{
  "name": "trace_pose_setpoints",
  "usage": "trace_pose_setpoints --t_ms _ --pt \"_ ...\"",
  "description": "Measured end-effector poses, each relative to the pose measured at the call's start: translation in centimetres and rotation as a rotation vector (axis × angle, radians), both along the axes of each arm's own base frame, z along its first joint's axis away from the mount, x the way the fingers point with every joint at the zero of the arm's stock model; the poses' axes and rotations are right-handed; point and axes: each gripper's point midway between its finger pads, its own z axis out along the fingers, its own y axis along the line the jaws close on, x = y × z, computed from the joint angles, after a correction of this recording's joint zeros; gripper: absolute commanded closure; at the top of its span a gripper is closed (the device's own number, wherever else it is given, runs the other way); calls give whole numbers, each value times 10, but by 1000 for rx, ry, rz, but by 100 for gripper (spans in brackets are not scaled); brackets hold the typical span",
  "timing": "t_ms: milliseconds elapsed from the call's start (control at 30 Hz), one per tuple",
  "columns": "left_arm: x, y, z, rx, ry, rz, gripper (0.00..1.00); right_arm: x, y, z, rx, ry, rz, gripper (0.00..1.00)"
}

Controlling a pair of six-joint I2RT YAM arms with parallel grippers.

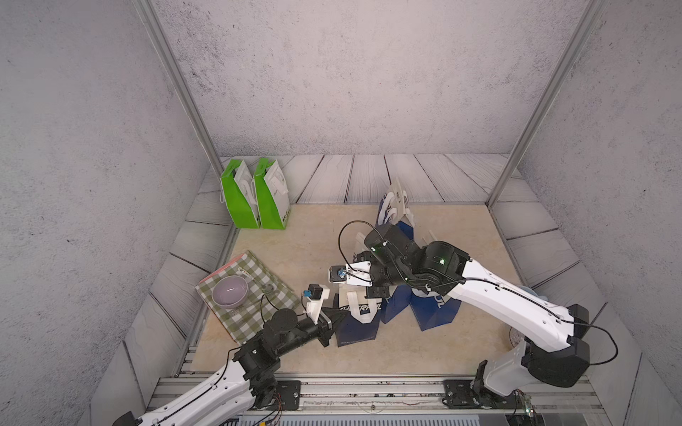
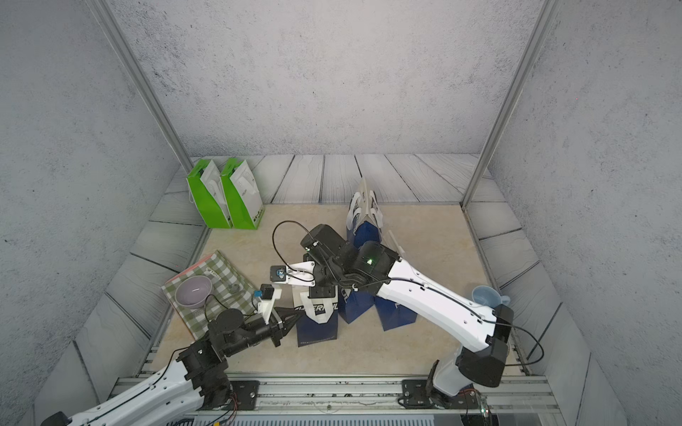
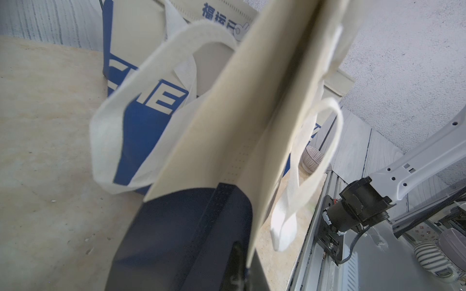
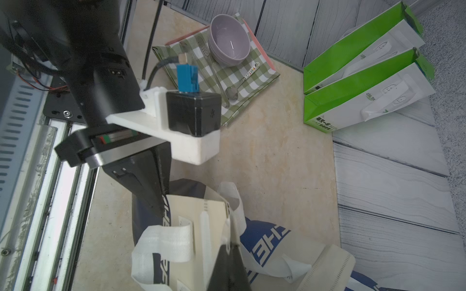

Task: Open the takeout bag
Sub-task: Open the takeout bag at the center of the board.

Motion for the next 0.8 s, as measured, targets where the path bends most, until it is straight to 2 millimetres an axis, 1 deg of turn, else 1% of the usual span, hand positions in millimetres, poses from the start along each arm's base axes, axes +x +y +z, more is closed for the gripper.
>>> trace_pose_setpoints --t_ms 267,567,767,800 --pt "0 -1 0 4 4 -3 100 -2 -2 0 -35 17 24 100" --pt "0 -1 -1 8 3 -3 100 -1 1 0 -89 32 46 100" --pt "0 0 -1 11 2 -4 100 -1 2 -1 -91 36 47 100" --pt "0 0 -1 11 2 -4 100 -1 2 -2 -88 36 45 98"
